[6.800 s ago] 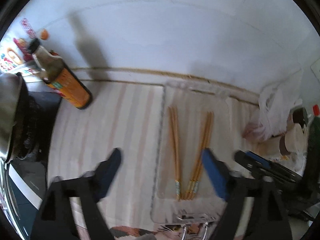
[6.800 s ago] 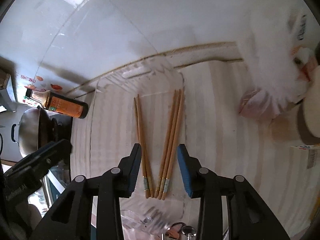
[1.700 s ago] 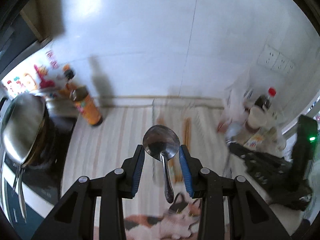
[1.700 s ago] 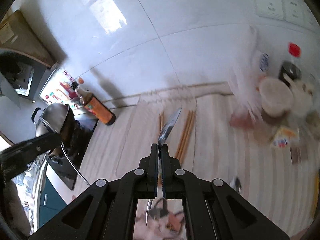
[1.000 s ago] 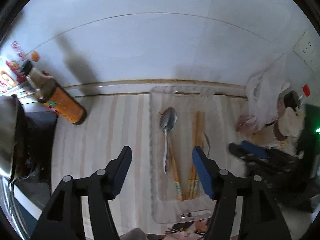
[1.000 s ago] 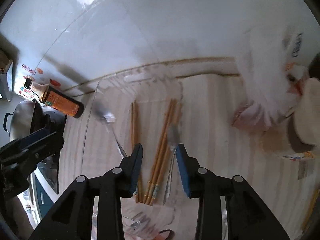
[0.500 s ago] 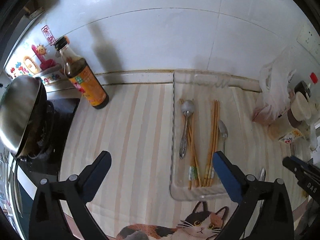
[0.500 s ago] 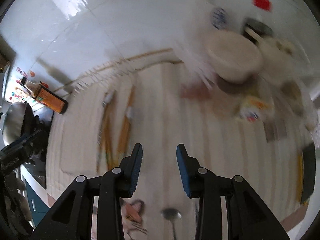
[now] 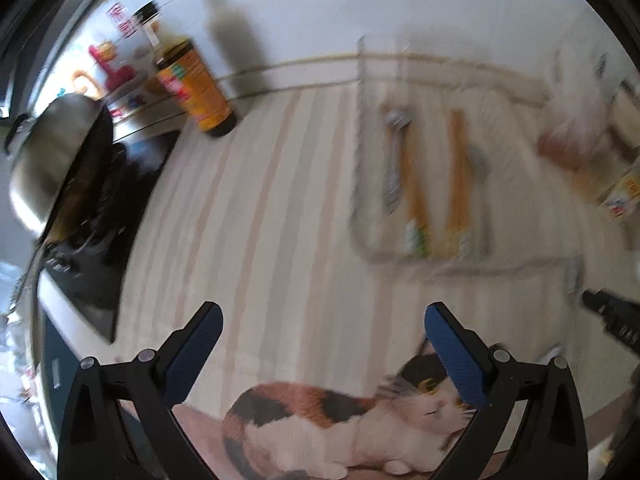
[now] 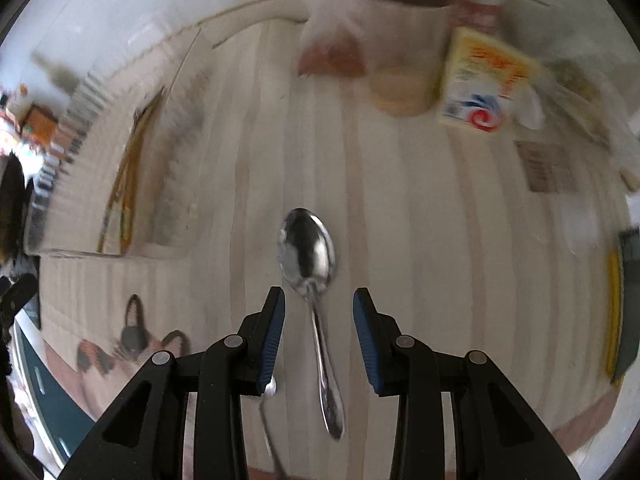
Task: Organize utensils
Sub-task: 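Move the right tool to a metal spoon on the mat and grasp it, then grasp another metal spoon with the left tool while the right tool lifts its spoon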
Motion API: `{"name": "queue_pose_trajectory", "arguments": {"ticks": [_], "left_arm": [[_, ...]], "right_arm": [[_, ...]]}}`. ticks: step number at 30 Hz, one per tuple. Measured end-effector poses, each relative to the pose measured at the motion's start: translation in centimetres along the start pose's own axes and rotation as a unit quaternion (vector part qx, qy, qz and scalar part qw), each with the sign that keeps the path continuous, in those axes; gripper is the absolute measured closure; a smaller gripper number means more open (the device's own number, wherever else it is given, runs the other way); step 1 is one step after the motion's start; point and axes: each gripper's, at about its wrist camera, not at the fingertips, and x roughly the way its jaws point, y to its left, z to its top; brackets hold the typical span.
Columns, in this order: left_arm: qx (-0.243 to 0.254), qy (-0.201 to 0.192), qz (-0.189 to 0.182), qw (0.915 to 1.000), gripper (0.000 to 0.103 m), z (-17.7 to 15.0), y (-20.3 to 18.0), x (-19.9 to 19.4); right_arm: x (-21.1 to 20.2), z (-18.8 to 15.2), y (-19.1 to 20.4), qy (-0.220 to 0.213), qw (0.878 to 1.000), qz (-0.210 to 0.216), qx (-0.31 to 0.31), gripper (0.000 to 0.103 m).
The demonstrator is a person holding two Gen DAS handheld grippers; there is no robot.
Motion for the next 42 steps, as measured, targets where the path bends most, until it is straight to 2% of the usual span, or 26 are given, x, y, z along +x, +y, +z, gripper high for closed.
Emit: {"name": "queue_pose_trajectory", "arguments": {"ticks": [4,10,11,12,13,17,21,24,27,29,32,34,36,37,39,40,42], "left_arm": [[-0.013,0.024,0.037,0.9989,0.0,-1.5,0.4,1.7],[-0.017,0.033,0.079,0.9962,0.0,-3.1,-0.1,2.3],[-0.014,0.036,0.08,0.9961,0.0,-3.3,-0.3,2.6],[-0.011,0.04,0.079,0.996,0.0,-3.5,-0.7,2.8],[-0.007,0.044,0.075,0.9962,0.0,-3.8,-1.3,2.8],[0.016,0.044,0.038,0.9982,0.0,-4.6,-4.2,1.8],[0.049,0.06,-0.045,0.9959,0.0,-5.2,-8.8,0.9],[0.07,0.099,-0.125,0.9847,0.001,-5.5,-12.9,1.2],[0.07,0.135,-0.178,0.9723,0.001,-5.7,-15.9,1.9],[0.072,0.149,-0.193,0.9672,0.002,-5.9,-17.6,2.5],[0.08,0.159,-0.191,0.9653,0.013,-6.1,-19.6,3.5],[0.091,0.153,-0.169,0.9693,0.023,-6.2,-20.5,3.9],[0.108,0.135,-0.146,0.9741,0.026,-6.3,-21.2,3.8],[0.112,0.126,-0.145,0.975,0.027,-6.3,-21.3,3.7],[0.115,0.11,-0.147,0.9762,0.041,-6.3,-21.3,3.3],[0.119,0.105,-0.149,0.9761,0.045,-6.2,-21.3,3.3],[0.124,0.099,-0.151,0.9758,0.062,-6.1,-21.3,3.2]], "right_arm": [[2.5,0.6,1.1,0.014,0.999,-0.015,-0.034,0.065],[2.3,0.6,2.4,-0.011,0.996,-0.042,-0.075,0.07],[2.1,0.6,2.3,-0.013,0.996,-0.04,-0.078,0.075],[1.9,0.5,2.0,-0.017,0.996,-0.034,-0.078,0.093],[1.8,0.4,1.8,-0.013,0.997,-0.029,-0.074,0.096],[1.2,-0.6,-0.7,-0.014,0.998,-0.027,-0.053,0.097],[0.5,-1.9,-3.5,-0.009,0.998,-0.041,-0.045,0.097],[-0.4,-3.3,-6.1,-0.002,0.998,-0.053,-0.023,0.097],[-1.2,-4.9,-8.7,0.003,0.998,-0.058,0.005,0.097],[-1.7,-6.0,-10.4,0.005,0.998,-0.061,0.022,0.097],[-2.4,-7.6,-12.0,0.006,0.997,-0.064,0.047,0.097],[-2.7,-8.8,-12.8,0.005,0.996,-0.062,0.062,0.097],[-3.0,-9.5,-13.2,0.003,0.995,-0.063,0.072,0.097],[-3.0,-10.0,-13.5,0.003,0.995,-0.062,0.077,0.097],[-3.2,-10.7,-13.9,0.001,0.995,-0.062,0.083,0.097],[-3.2,-11.2,-13.8,0.0,0.994,-0.061,0.086,0.097],[-3.4,-11.6,-13.9,-0.001,0.994,-0.058,0.09,0.097]]}}
